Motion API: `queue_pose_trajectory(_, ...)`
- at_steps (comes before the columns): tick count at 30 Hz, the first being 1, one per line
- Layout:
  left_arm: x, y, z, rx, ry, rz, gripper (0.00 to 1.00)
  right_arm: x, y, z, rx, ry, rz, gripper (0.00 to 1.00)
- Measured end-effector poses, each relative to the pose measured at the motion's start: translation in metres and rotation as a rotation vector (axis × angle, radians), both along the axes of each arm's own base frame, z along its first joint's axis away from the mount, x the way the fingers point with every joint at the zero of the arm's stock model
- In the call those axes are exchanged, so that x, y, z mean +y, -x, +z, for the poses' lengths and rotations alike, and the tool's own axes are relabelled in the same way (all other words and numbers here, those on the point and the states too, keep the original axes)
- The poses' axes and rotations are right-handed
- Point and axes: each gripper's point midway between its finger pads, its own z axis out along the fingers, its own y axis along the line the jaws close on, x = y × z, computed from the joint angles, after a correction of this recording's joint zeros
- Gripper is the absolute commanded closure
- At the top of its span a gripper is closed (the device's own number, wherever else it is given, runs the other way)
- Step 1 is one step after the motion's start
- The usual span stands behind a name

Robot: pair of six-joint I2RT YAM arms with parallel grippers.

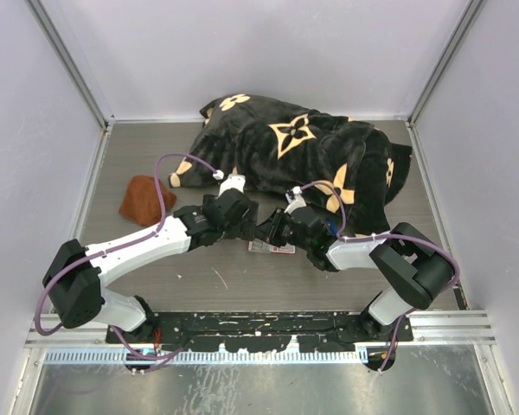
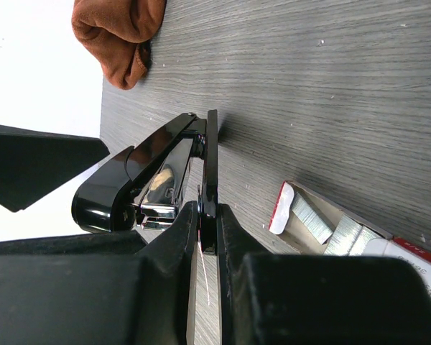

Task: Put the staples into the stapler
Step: Open the stapler at the center of the board.

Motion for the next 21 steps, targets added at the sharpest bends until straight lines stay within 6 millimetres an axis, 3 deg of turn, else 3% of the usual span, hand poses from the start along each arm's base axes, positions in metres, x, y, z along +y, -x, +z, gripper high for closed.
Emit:
queue_pose_trajectory(14,0.015,-0.006,0.007,-0.028,0.026,0.025,0.28,0.0,-0.001,0.003,-0.01,-0.004,-0.003,1.0)
queue_pose_trajectory(21,0.027,-0.014,0.021,-0.046,0.111,0.053,0.32,-0.002,-0.003,0.012,-0.028,-0.013,-0.021,1.0)
